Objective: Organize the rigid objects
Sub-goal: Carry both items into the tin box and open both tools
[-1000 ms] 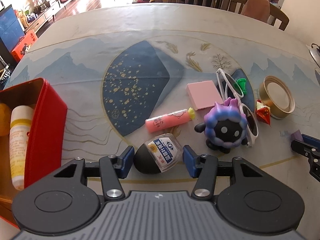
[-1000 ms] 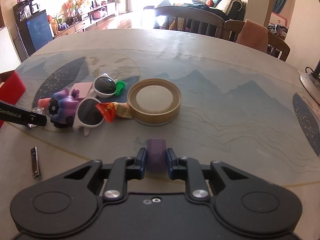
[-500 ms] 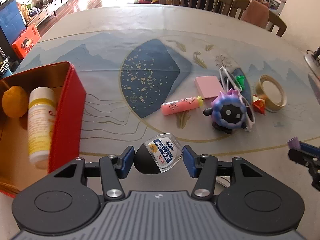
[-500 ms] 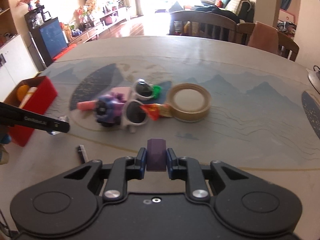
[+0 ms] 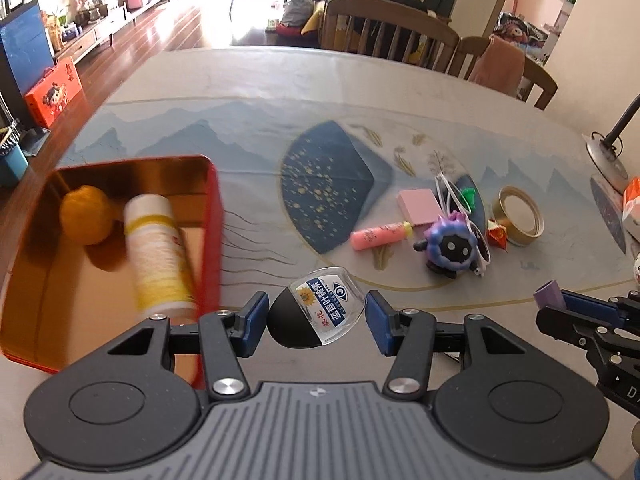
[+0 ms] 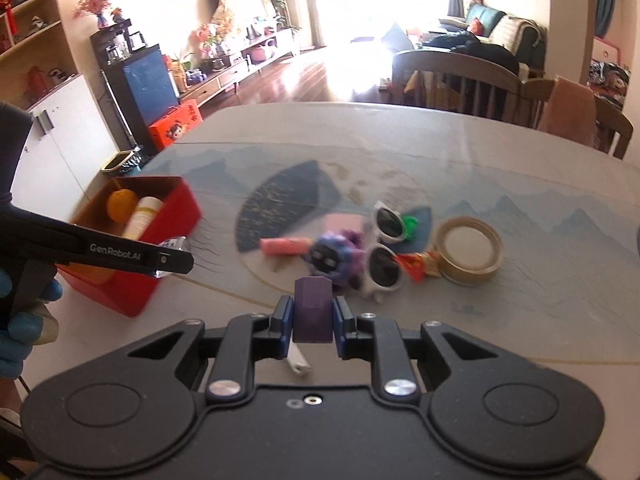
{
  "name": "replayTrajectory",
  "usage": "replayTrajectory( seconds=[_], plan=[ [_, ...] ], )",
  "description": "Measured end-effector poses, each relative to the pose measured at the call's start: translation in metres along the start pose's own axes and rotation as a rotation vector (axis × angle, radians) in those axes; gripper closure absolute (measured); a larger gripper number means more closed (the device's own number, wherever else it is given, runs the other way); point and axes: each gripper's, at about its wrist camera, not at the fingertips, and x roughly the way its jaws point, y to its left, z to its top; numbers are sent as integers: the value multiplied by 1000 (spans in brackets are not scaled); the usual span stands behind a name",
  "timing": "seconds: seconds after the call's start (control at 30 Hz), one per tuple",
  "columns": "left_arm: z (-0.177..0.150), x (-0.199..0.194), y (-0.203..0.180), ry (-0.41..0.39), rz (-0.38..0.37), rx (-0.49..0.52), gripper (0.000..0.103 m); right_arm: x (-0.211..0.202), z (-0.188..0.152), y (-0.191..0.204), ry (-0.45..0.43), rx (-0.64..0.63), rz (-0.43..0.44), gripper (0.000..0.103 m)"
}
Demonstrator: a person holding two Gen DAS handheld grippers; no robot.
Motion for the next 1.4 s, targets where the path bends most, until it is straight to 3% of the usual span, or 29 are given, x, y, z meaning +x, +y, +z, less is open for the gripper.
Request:
replayTrajectory(
  seconds=[0.67, 1.07, 1.4],
  plan=[
    [12, -46, 105, -67, -23, -25, 51, 24, 40, 115, -35, -59, 83, 83],
    [18, -17, 172, 3, 13, -3, 51, 68, 52, 183, 13, -112, 125, 83],
    [23, 20, 188, 74, 15, 72, 51, 119, 53, 222, 103, -140, 137, 83]
  ],
)
